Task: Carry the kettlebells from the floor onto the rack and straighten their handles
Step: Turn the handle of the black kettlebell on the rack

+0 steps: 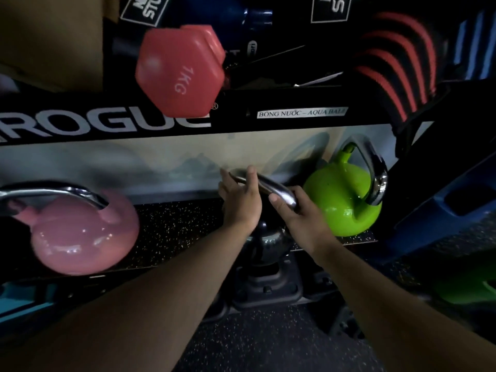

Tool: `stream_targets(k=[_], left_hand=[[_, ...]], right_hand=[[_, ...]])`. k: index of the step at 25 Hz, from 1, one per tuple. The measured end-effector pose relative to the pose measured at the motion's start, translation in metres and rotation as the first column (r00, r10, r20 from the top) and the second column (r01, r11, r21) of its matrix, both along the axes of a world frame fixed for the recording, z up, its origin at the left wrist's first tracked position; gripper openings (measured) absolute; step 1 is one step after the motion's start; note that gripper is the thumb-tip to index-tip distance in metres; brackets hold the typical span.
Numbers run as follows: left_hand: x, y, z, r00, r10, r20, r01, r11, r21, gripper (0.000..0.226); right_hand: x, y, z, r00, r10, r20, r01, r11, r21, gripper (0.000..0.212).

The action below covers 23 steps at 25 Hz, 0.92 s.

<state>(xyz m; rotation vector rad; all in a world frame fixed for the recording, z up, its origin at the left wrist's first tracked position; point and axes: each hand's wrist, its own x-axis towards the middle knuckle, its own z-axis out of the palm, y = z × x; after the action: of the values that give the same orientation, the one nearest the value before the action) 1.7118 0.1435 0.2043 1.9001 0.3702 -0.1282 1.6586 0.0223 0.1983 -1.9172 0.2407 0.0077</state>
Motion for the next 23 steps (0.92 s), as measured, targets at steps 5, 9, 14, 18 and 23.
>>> stream_targets(k=[5, 9, 14, 18, 23], left_hand=[[0.043, 0.017, 0.005, 0.976, -0.217, -0.010, 0.216, 0.975, -0.059, 0.075], [0.034, 0.017, -0.005, 0.976, -0.214, 0.044, 0.218, 0.968, -0.121, 0.069], [0.043, 0.022, -0.009, 0.968, -0.249, 0.041, 0.253, 0.952, -0.170, 0.066], [0.051, 0.032, -0.012, 0.944, -0.327, 0.047, 0.330, 0.935, -0.132, 0.066], [0.058, 0.034, -0.013, 0.945, -0.319, 0.073, 0.326, 0.937, -0.126, 0.060]], right_hand=[[-0.004, 0.025, -0.010, 1.000, -0.014, 0.019, 0.012, 0.994, 0.113, 0.015], [0.002, 0.020, -0.004, 0.998, 0.051, -0.025, -0.044, 0.972, 0.229, 0.032], [-0.001, 0.049, -0.004, 0.998, -0.017, -0.054, 0.034, 0.940, 0.339, 0.038], [-0.002, 0.071, -0.005, 0.998, -0.047, -0.052, 0.065, 0.904, 0.424, 0.040], [-0.001, 0.083, -0.009, 0.998, -0.051, -0.026, 0.057, 0.920, 0.388, 0.041]])
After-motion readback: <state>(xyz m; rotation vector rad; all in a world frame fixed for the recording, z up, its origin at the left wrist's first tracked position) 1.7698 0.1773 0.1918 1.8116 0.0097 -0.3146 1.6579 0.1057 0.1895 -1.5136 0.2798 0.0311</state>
